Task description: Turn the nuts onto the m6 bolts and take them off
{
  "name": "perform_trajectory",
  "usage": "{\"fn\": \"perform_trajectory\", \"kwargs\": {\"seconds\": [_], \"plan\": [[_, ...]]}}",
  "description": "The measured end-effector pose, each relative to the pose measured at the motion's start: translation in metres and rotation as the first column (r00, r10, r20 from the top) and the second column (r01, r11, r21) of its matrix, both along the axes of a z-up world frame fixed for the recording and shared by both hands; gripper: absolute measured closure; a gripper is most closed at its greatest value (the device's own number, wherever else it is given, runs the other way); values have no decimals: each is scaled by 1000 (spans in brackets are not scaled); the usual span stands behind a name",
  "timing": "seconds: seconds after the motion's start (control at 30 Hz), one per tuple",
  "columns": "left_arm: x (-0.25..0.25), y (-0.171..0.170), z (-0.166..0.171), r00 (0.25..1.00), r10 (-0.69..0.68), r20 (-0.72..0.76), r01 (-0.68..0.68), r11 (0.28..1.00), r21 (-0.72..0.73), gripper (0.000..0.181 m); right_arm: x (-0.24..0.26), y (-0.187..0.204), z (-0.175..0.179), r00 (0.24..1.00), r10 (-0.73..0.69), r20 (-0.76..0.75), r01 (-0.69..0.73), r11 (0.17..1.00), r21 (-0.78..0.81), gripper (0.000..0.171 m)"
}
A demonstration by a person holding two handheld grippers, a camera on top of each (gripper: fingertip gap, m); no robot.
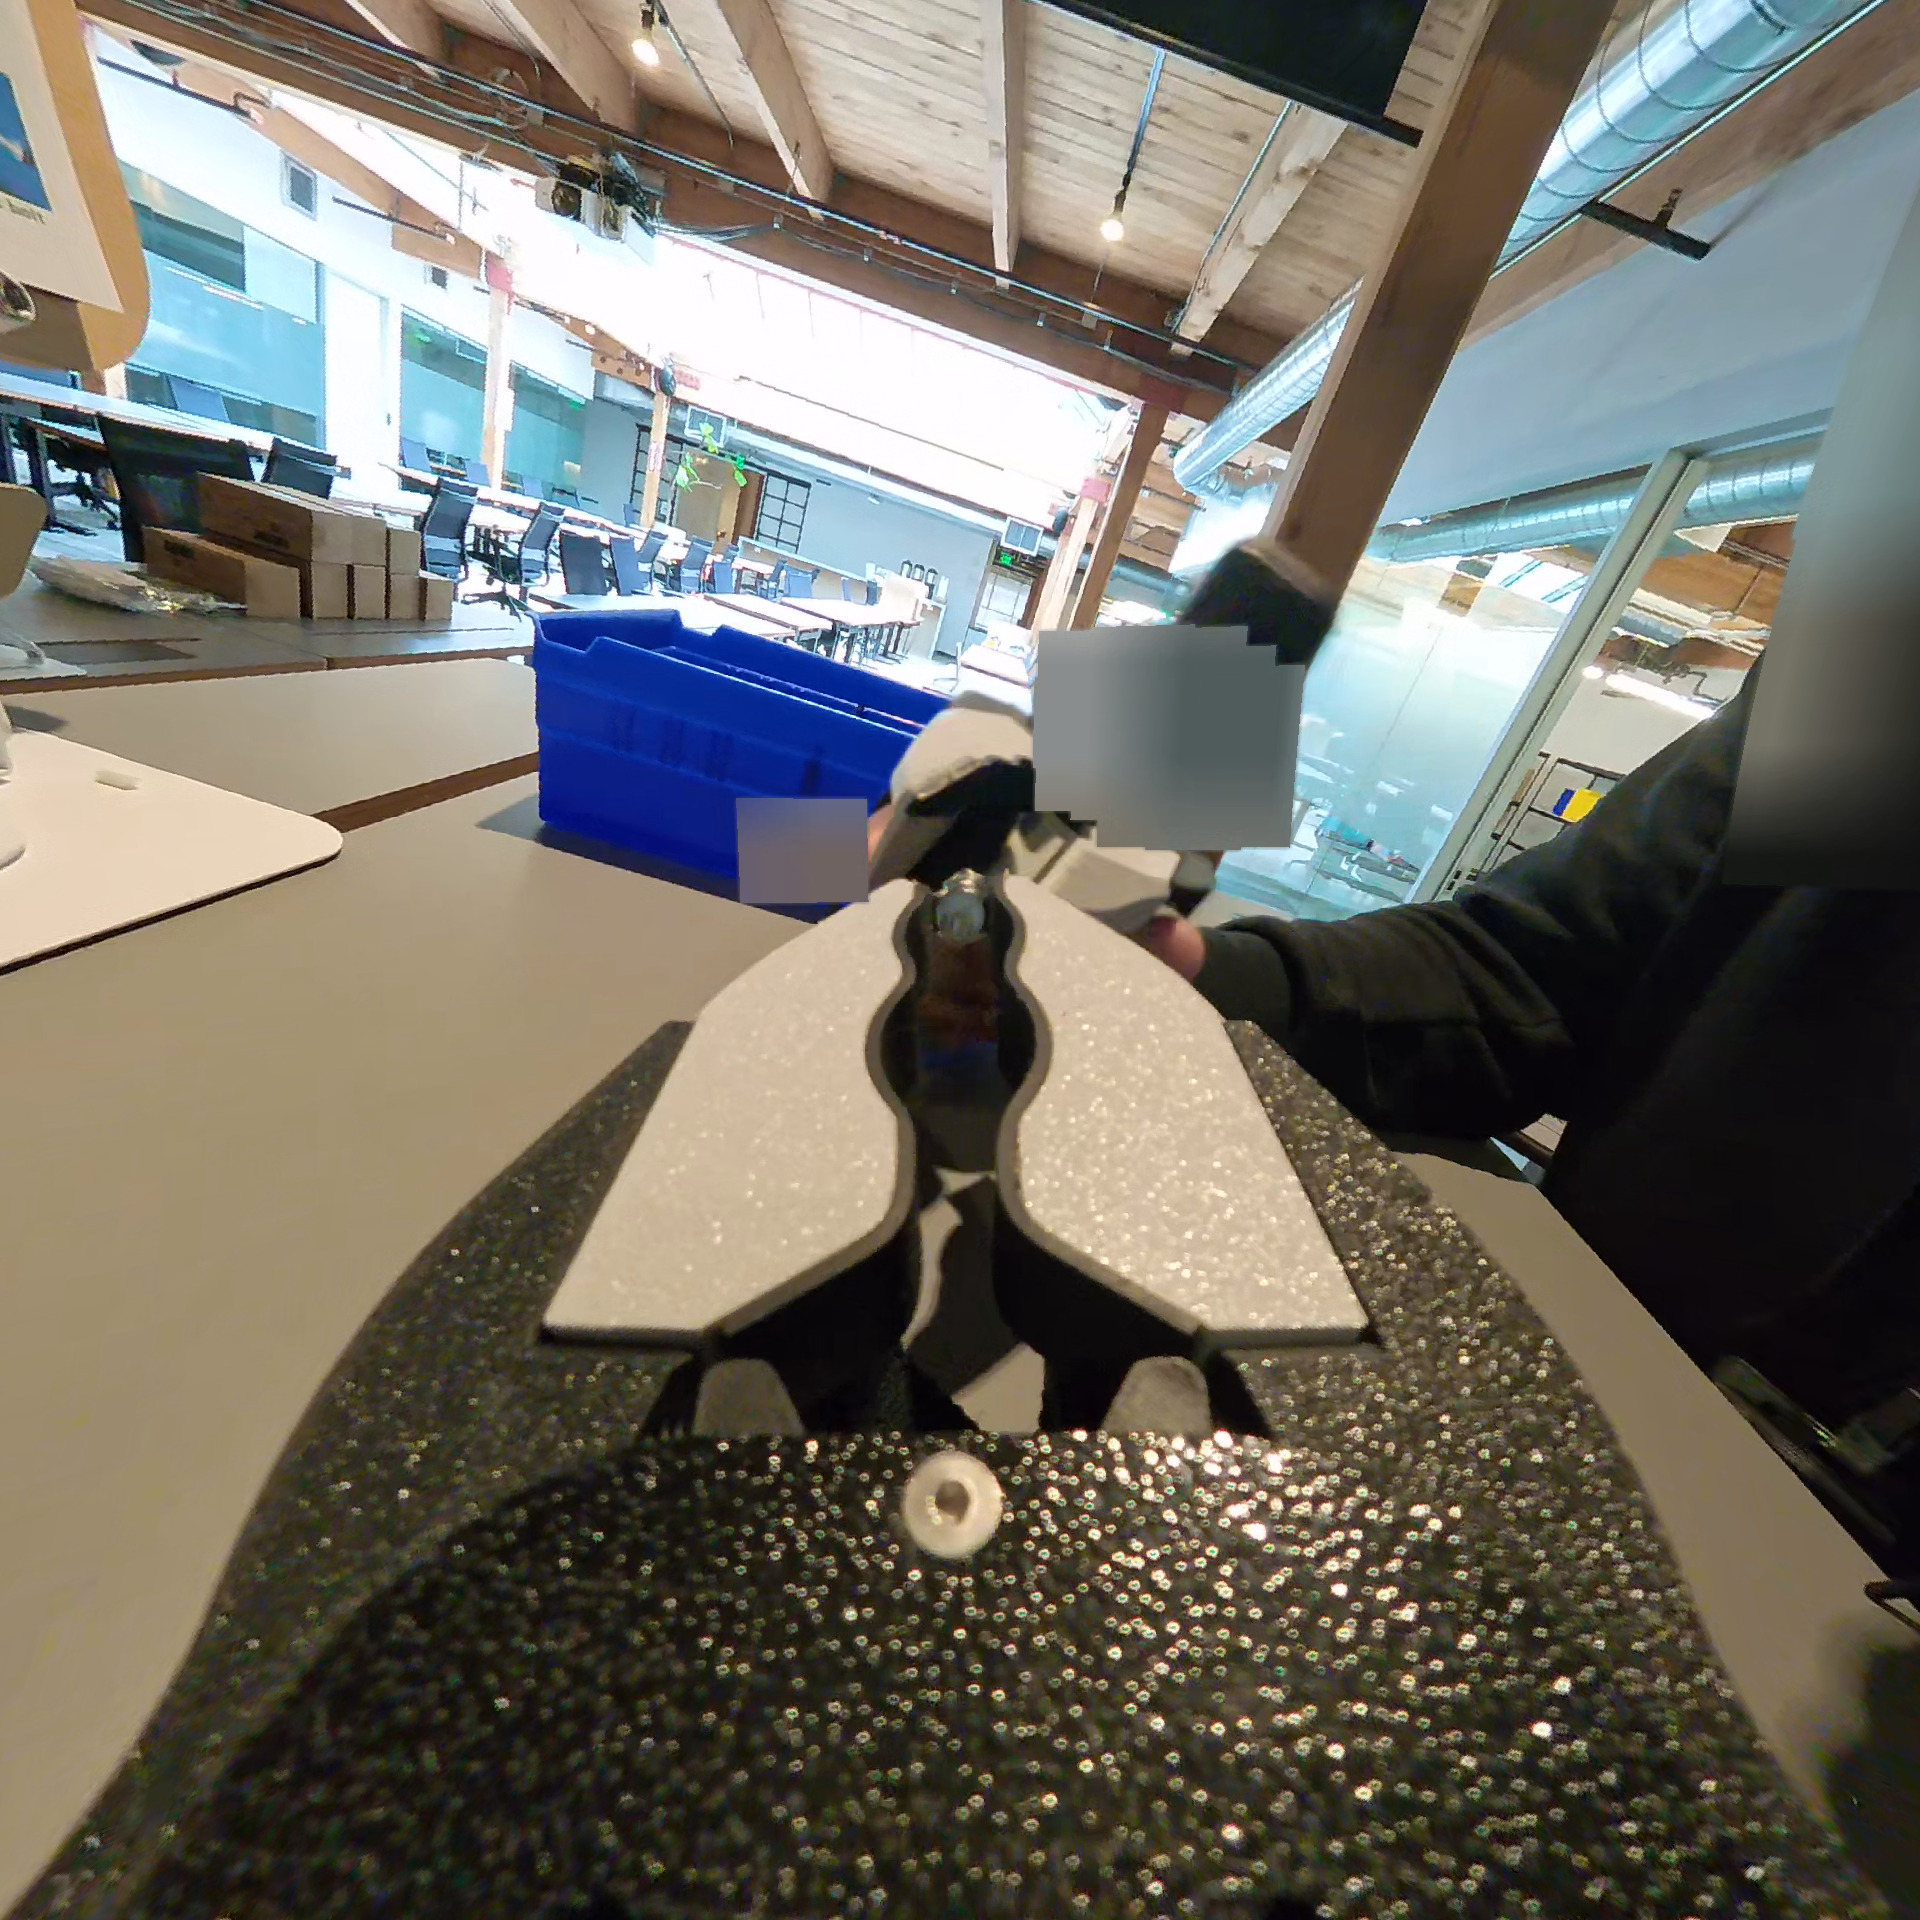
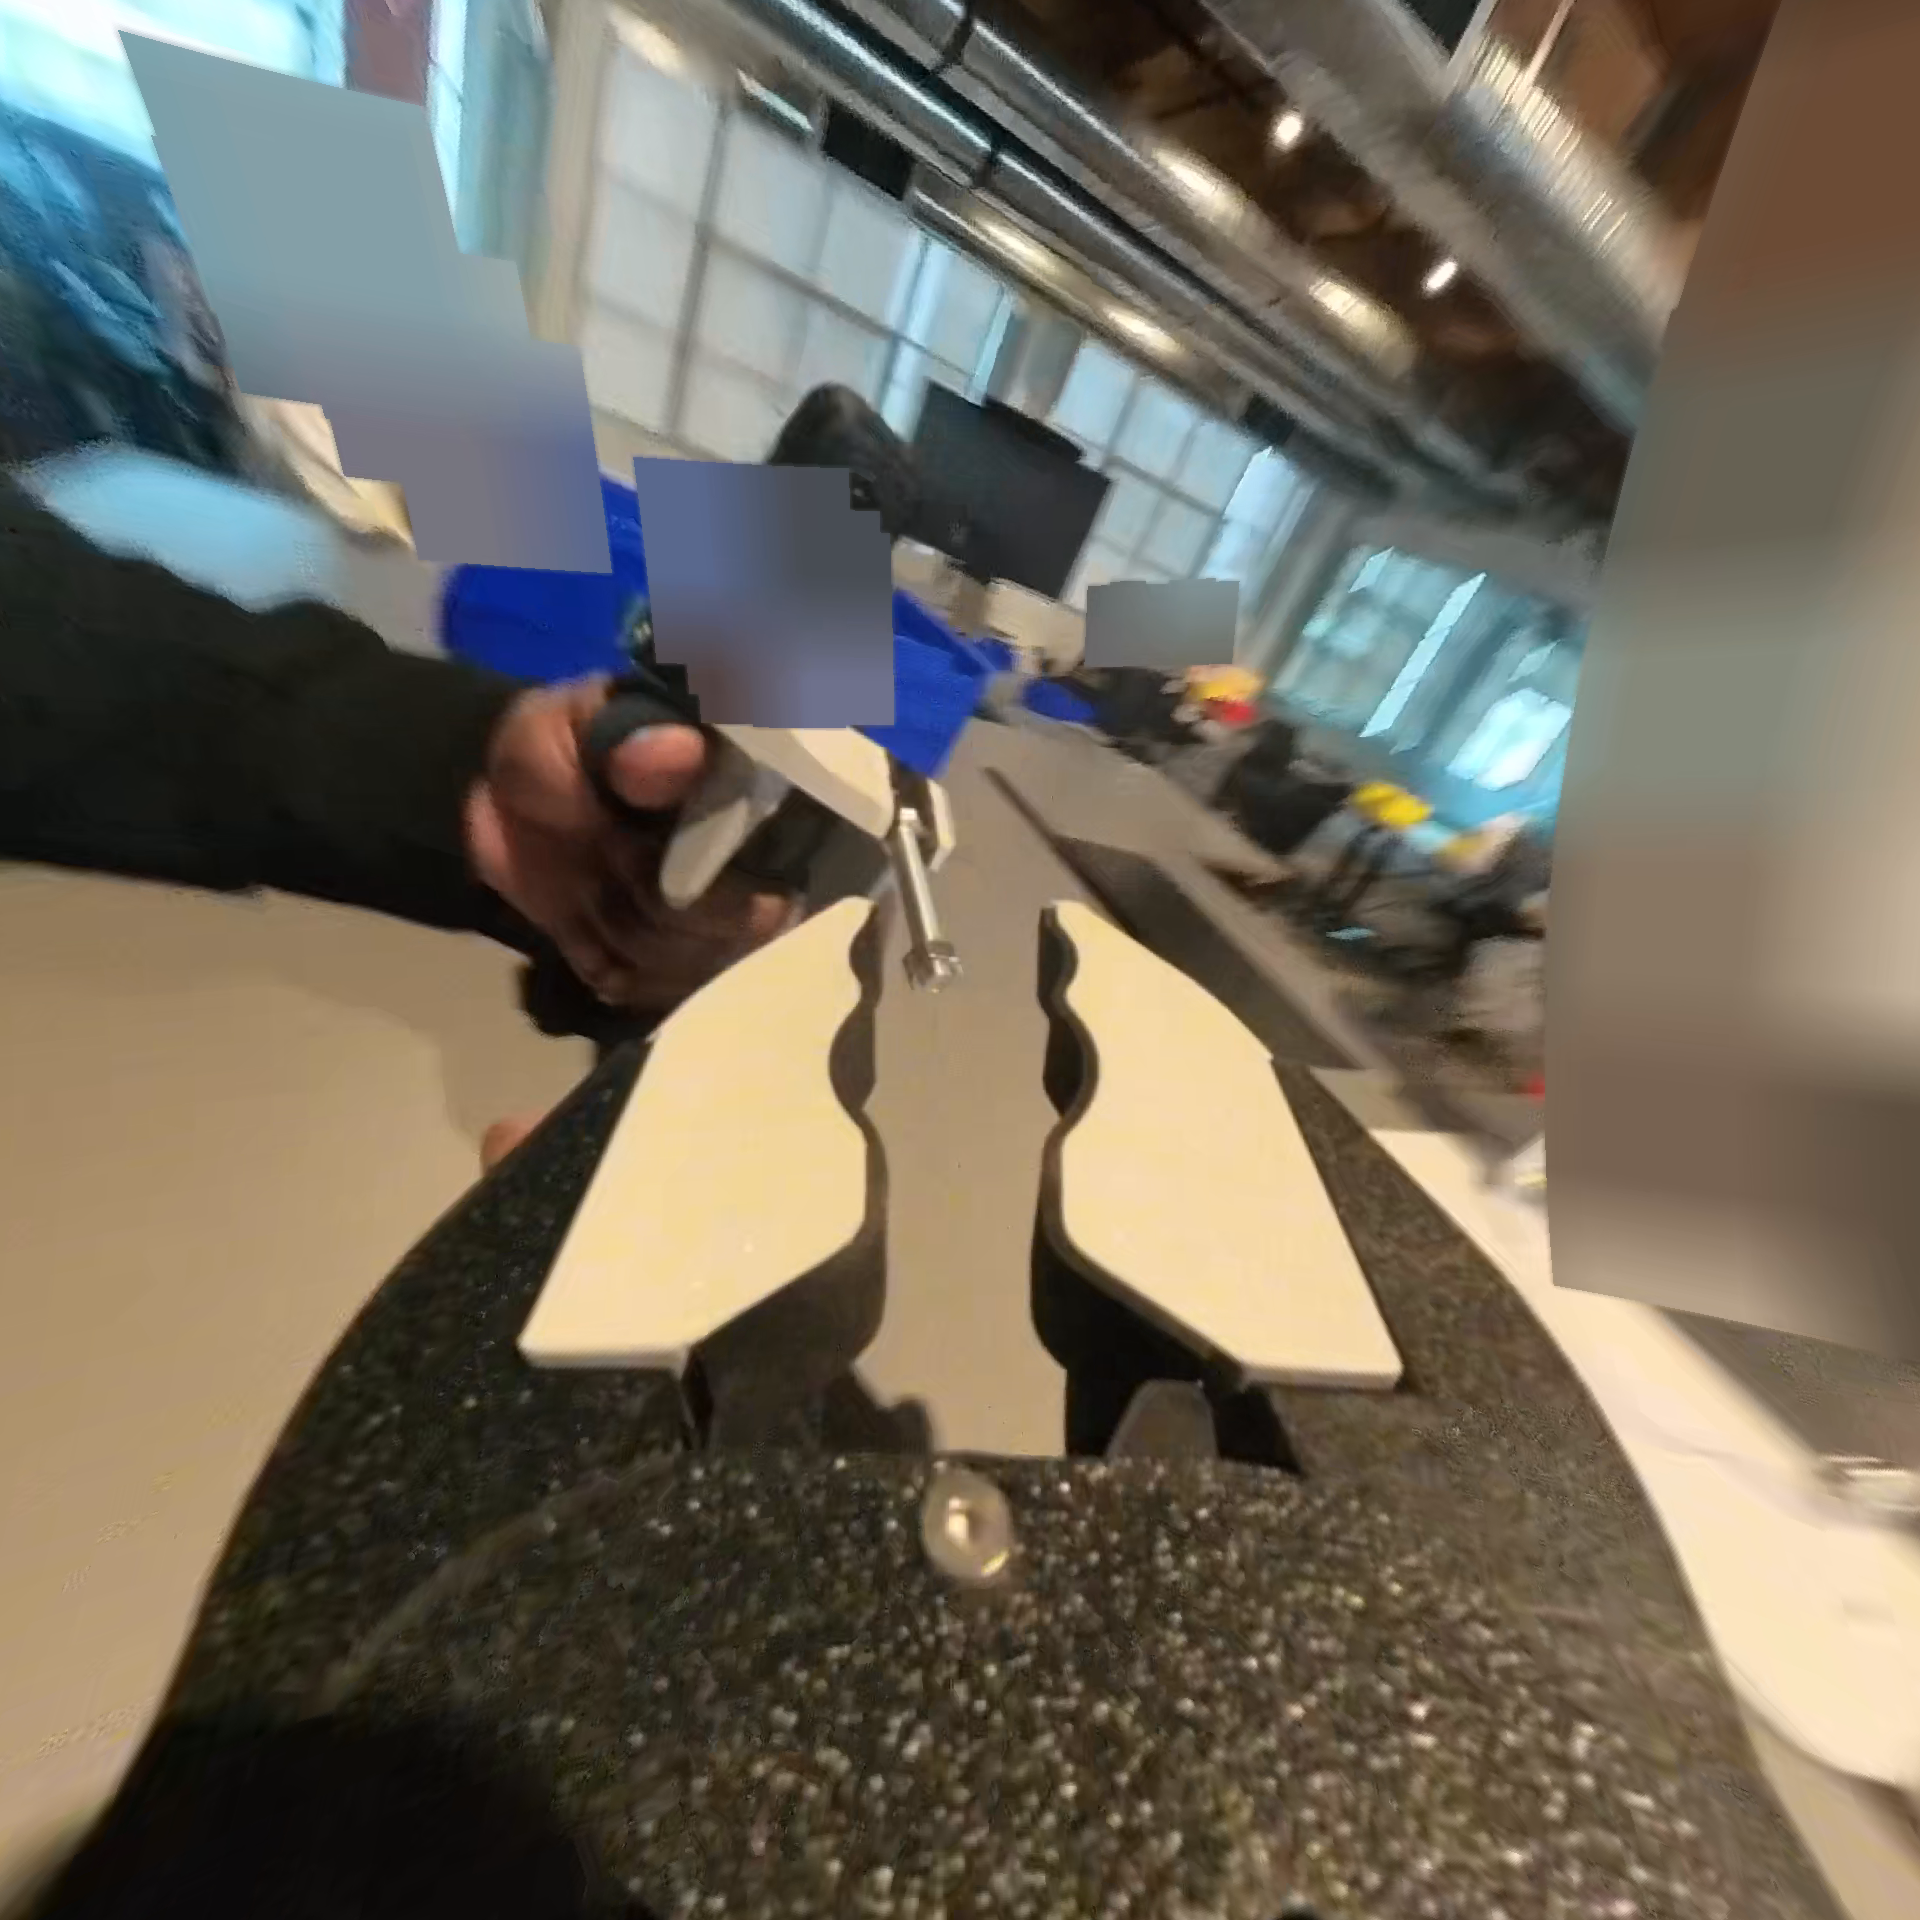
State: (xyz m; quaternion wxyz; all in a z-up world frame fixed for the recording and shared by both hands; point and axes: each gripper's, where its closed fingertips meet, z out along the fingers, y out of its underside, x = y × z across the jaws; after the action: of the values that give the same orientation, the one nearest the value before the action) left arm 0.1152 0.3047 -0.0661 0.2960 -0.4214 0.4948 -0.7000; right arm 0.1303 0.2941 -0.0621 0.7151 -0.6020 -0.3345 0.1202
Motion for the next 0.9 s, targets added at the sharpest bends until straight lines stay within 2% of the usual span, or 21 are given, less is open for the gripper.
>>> {"fn": "perform_trajectory", "kwargs": {"seconds": [0.13,0.2,0.3,0.4,0.47,0.57,0.63,0.7,0.77,0.8,0.9], "plan": [[-1,0,1,1000,-1,8,1,1000,-3,172,-2,-4,-1,938,191,-289,-254,947,-198,145],[-1,0,1,1000,-2,8,2,1000,-1,172,-3,-4,-4,910,216,-355,-314,917,-247,146],[-1,-2,0,1000,-9,6,9,1000,5,172,-8,-2,-11,901,217,-376,-342,888,-308,151],[-1,-2,0,1000,-10,5,10,1000,5,172,-11,0,-17,921,204,-332,-316,889,-332,161],[0,-1,0,1000,-11,-2,11,1000,0,172,-10,1,-18,953,180,-244,-249,924,-289,161],[1,-4,-2,999,-26,-21,26,1000,-1,171,-6,2,-18,996,83,34,-80,993,-84,161],[2,-4,-3,999,-24,-31,24,1000,-3,172,-2,4,-19,962,-65,264,41,995,96,161],[1,-3,-3,999,-24,-29,24,1000,-7,172,-1,6,-21,918,-157,365,93,978,187,161],[0,-3,-2,999,-26,-20,25,1000,-10,172,-5,3,-19,941,-117,316,70,985,155,157],[0,-3,-2,1000,-23,-17,23,1000,-12,172,-7,2,-18,963,-69,261,42,993,109,149],[0,-2,-1,1000,-23,-13,23,1000,-14,172,-12,-3,-13,995,94,27,-92,994,-65,139]]}}
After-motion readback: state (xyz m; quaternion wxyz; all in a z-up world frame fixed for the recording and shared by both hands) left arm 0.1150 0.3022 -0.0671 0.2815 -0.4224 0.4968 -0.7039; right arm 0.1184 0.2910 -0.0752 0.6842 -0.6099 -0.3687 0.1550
